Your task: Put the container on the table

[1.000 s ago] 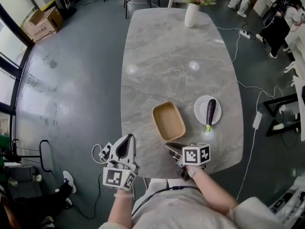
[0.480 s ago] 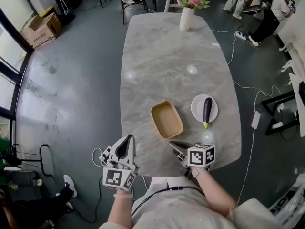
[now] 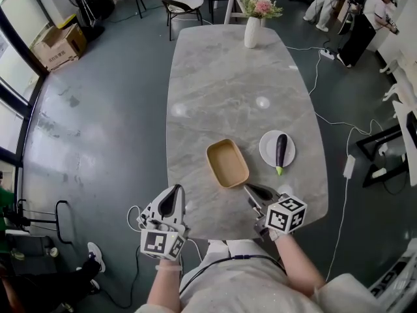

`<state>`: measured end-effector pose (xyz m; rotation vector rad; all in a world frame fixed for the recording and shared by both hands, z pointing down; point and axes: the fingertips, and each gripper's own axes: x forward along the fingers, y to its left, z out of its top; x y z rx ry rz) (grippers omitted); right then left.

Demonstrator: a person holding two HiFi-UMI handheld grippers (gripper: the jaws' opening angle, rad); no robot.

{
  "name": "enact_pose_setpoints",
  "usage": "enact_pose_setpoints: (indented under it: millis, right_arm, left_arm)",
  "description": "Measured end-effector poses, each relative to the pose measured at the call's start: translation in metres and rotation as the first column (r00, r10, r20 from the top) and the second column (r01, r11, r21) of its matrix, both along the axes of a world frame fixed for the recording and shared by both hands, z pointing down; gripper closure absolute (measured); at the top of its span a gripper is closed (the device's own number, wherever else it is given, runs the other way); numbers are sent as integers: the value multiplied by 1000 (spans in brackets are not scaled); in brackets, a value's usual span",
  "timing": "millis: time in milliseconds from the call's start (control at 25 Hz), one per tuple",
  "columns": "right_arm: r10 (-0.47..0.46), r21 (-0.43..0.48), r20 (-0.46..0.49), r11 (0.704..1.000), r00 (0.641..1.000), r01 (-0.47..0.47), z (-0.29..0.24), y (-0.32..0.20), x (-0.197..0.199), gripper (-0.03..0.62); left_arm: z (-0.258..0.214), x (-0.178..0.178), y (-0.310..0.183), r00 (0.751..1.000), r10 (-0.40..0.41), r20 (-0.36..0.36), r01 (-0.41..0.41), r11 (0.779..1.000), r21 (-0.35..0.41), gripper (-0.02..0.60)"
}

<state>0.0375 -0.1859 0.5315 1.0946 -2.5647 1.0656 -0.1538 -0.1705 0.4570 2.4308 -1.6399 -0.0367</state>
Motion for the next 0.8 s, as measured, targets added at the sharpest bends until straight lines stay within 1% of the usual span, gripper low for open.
enact_pose_setpoints:
  millis: [160, 280, 440, 560, 800]
  right_arm:
    - [50, 100, -14, 994, 999, -48, -20, -8, 17, 588]
    - [67, 193, -36, 979, 997, -59, -35, -12, 26, 588]
    - [101, 318, -75, 945, 992, -72, -58, -16, 34, 588]
    - [117, 390, -84, 918, 990, -75, -73, -17, 38, 588]
    - [141, 467, -62, 879, 988, -96, -94, -22, 45, 588]
  left_arm:
    - [-5, 0, 2, 1000, -9, -9, 9, 1000, 7, 575]
    - [-8, 3, 2, 1000, -10, -5, 10, 1000, 19, 575]
    - [-16, 6, 2, 1000, -11, -18, 12, 1000, 29, 575]
    - [-23, 7, -1, 1000, -15, -18, 16, 999, 43, 575]
    - [-37, 9, -8, 1000, -20, 3, 19, 997, 78, 575]
